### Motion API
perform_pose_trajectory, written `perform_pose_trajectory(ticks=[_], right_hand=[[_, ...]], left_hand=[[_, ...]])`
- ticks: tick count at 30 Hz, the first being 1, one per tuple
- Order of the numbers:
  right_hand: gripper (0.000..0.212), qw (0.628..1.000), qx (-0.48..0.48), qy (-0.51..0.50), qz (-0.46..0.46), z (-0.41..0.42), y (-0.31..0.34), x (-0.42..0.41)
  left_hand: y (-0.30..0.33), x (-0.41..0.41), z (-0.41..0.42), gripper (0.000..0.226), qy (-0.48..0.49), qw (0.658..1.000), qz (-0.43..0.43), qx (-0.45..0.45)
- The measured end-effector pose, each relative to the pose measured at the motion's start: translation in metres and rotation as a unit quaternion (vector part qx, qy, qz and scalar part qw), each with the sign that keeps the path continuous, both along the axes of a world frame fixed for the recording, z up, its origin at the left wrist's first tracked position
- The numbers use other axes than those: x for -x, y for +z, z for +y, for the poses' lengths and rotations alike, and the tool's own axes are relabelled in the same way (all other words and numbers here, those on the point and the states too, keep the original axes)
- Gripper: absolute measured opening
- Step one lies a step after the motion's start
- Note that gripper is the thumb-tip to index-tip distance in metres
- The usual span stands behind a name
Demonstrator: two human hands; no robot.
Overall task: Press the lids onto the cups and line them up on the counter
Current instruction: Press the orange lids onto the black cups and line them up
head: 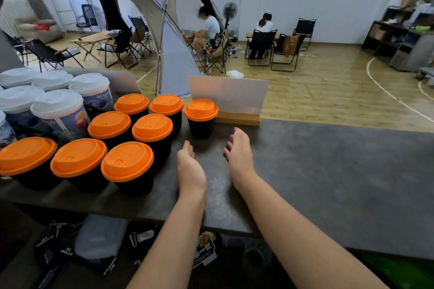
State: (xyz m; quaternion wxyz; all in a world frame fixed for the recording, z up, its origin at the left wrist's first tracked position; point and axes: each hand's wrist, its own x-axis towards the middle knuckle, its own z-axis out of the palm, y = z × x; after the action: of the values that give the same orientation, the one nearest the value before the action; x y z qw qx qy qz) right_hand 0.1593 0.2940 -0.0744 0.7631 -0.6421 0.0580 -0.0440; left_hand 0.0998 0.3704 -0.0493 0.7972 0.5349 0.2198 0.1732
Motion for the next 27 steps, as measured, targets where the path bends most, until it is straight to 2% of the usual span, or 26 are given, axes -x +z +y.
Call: perform_pose_trajectory(ticks=[2,6,11,16,27], right_hand=[[0.036,1.000,-0.001,0.003,-0.003,-0.033,-0.002,0.012],[0.034,0.995,0.051,-0.075,-0.048,-0.111,-0.005,0.040],[0.034,0.983,0.067,-0.168,-0.043,-0.208,0.002,0.069],[0.032,0.971,0.036,-0.234,-0.038,-0.304,0.008,0.095],[0.038,0.932,0.014,-0.362,-0.022,-0.522,0.013,0.145]], left_hand=[[-0.004,0.023,-0.015,0.054,-0.008,1.000,0.002,-0.019],[-0.003,0.052,-0.053,0.055,-0.041,0.999,-0.011,-0.015],[0.010,0.049,-0.133,0.054,-0.167,0.986,-0.003,-0.025],[0.022,0.040,-0.224,0.051,-0.272,0.962,-0.025,-0.024],[0.020,0.049,-0.432,0.050,-0.390,0.919,0.008,-0.051]])
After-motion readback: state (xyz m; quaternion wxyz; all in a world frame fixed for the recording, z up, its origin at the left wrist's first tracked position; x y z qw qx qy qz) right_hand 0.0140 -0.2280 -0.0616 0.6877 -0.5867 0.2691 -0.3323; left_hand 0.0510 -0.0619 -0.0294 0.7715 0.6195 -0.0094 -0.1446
